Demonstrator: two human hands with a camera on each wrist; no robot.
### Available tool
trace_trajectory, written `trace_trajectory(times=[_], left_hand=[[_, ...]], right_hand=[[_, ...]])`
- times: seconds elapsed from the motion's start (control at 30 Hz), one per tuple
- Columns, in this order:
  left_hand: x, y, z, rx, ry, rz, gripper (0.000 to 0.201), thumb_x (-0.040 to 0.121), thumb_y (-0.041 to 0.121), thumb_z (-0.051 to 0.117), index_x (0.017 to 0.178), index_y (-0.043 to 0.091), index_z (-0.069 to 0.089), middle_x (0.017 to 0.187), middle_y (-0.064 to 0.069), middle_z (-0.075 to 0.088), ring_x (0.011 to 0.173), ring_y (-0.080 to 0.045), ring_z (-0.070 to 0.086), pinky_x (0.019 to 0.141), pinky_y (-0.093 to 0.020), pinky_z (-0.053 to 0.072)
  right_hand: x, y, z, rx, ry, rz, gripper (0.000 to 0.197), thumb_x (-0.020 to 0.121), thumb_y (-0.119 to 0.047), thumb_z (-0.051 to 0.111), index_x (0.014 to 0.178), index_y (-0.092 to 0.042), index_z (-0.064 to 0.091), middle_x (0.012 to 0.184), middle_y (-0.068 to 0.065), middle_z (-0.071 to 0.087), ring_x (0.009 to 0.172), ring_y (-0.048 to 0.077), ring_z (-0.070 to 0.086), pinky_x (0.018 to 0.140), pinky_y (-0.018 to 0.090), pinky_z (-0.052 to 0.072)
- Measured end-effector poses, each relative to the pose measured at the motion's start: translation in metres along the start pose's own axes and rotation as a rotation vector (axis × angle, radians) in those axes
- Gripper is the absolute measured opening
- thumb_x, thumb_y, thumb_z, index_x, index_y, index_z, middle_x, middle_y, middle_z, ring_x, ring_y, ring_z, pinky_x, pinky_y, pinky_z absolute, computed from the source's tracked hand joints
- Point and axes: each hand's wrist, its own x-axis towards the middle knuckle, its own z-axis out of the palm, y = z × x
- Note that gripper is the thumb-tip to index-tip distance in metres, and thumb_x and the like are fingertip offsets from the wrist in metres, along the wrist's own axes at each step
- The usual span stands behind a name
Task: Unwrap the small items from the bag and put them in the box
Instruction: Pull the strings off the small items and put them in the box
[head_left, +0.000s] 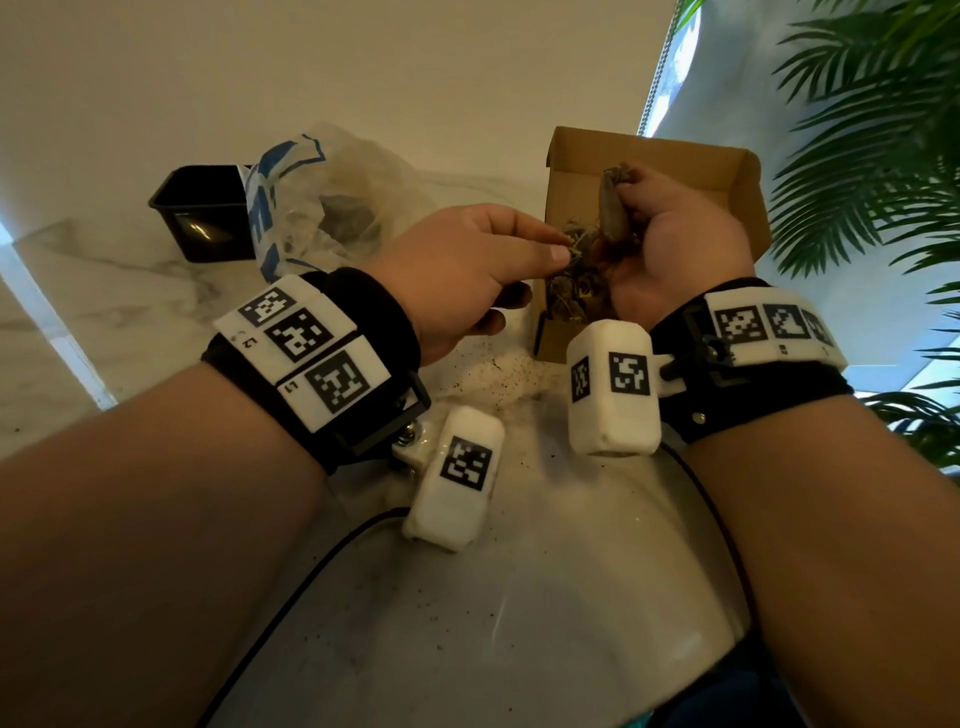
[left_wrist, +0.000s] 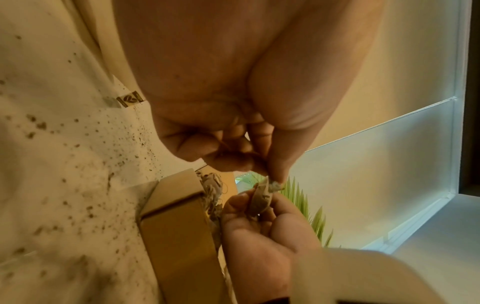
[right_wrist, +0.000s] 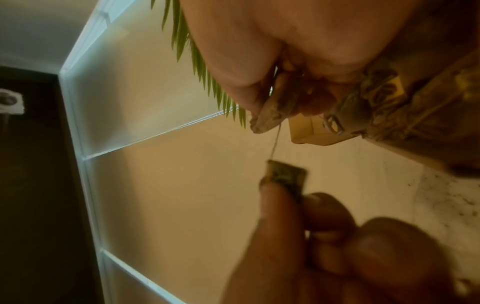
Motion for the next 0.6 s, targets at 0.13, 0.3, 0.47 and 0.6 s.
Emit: trace_trajectory(times=[0.13, 0.3, 0.47, 0.6], left_hand=[[0.0, 0.003, -0.001, -0.139, 0.081, 0.03, 0.005, 0.093, 0.015, 0.071, 0.093, 0.02, 0.069, 0.08, 0.005, 0.069, 0.064, -0.011, 0.056, 0.052, -0.024, 0.039], [0.002, 0.002, -0.004, -0.118, 0.197, 0.036, 0.005, 0.093, 0.02, 0.07, 0.09, 0.021, 0.067, 0.082, 0.004, 0.068, 0.063, -0.011, 0.053, 0.051, -0.023, 0.037], [0.005, 0.0, -0.007, -0.118, 0.229, 0.025, 0.006, 0.093, 0.023, 0.071, 0.097, 0.02, 0.07, 0.087, 0.004, 0.071, 0.069, -0.012, 0.054, 0.052, -0.024, 0.04], [0.004, 0.002, -0.007, -0.119, 0.24, 0.014, 0.007, 0.092, 0.027, 0.073, 0.098, 0.025, 0.073, 0.09, 0.008, 0.074, 0.073, -0.012, 0.059, 0.055, -0.025, 0.043]], right_hand=[[-0.003, 0.013, -0.006, -0.17, -0.162, -0.147, 0.019, 0.088, -0.006, 0.064, 0.095, -0.019, 0.075, 0.097, 0.008, 0.076, 0.093, 0.026, 0.073, 0.085, 0.047, 0.06], [-0.014, 0.017, 0.005, -0.159, -0.327, -0.177, 0.015, 0.091, 0.002, 0.062, 0.098, -0.007, 0.071, 0.088, 0.008, 0.076, 0.074, 0.019, 0.071, 0.061, 0.029, 0.056], [-0.021, 0.011, 0.0, -0.272, -0.399, -0.23, 0.018, 0.089, 0.003, 0.065, 0.1, -0.01, 0.07, 0.087, 0.003, 0.077, 0.078, 0.022, 0.074, 0.076, 0.038, 0.061], [-0.019, 0.003, -0.008, -0.312, -0.268, -0.274, 0.02, 0.088, 0.004, 0.065, 0.097, -0.013, 0.07, 0.096, 0.005, 0.076, 0.085, 0.021, 0.076, 0.071, 0.036, 0.062]])
